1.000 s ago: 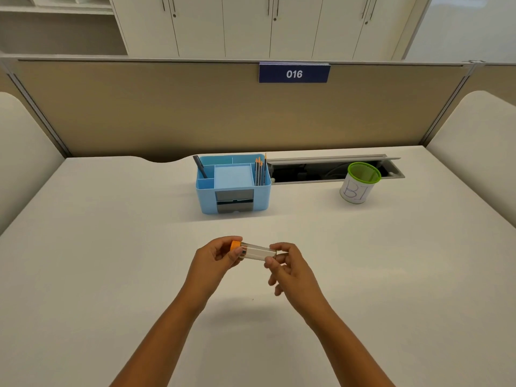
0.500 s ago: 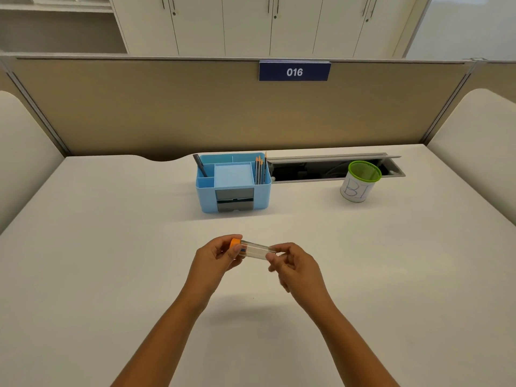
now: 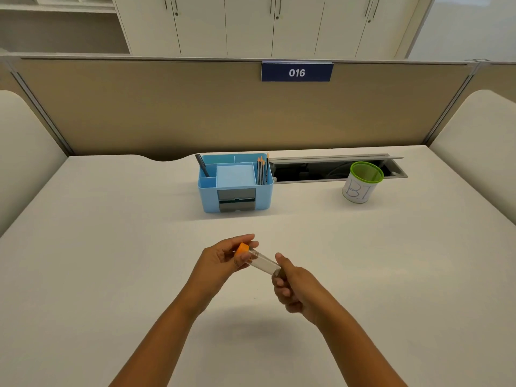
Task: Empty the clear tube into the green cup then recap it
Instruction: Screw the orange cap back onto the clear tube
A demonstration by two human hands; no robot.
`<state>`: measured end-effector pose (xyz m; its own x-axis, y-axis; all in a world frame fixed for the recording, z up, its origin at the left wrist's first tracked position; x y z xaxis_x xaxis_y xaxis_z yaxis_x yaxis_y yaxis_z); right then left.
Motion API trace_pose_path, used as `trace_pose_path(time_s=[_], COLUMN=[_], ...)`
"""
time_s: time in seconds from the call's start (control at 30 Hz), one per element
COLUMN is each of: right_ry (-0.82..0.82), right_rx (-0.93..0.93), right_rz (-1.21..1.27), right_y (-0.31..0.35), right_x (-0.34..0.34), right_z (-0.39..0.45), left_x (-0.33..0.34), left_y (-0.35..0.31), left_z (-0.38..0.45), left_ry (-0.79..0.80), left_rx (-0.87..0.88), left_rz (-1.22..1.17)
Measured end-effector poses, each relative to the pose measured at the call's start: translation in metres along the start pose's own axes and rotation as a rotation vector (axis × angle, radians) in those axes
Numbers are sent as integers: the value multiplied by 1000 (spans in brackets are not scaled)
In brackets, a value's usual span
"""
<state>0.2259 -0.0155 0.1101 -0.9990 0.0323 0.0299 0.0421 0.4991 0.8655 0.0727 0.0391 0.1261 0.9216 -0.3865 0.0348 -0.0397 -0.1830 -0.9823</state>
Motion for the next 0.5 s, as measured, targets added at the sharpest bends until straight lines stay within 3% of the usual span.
trace_pose_path(time_s=[0.1,0.23,0.33,0.5], right_ry=[-63,-118,-172,-198], right_rx=[-60,-434,-595,-575], right_rz=[-169,-189,-237,-313], right_y=[1,5,8,9], right_x=[2,5,3,4], right_z=[1,2,2,1], left_x=[-1,-8,-8,-9], left_y=[-2,5,8,9], left_z=[1,3,5,4], left_ry=[-67,-158,-152,-104], left_rx=[24,12,-8,-4], left_rz=[-15,-68,-68,-95])
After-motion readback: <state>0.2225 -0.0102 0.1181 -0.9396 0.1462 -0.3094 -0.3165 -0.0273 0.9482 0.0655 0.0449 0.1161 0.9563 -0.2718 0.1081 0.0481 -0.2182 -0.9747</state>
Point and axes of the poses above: each hand's wrist, its own z-axis towards the middle knuckle, its own x-axis out of the palm, y = z × x, the point moved 3 cm from there along z, towards the middle knuckle, and after that the axes turned 9 degrees about -x, right-handed, at the moved point
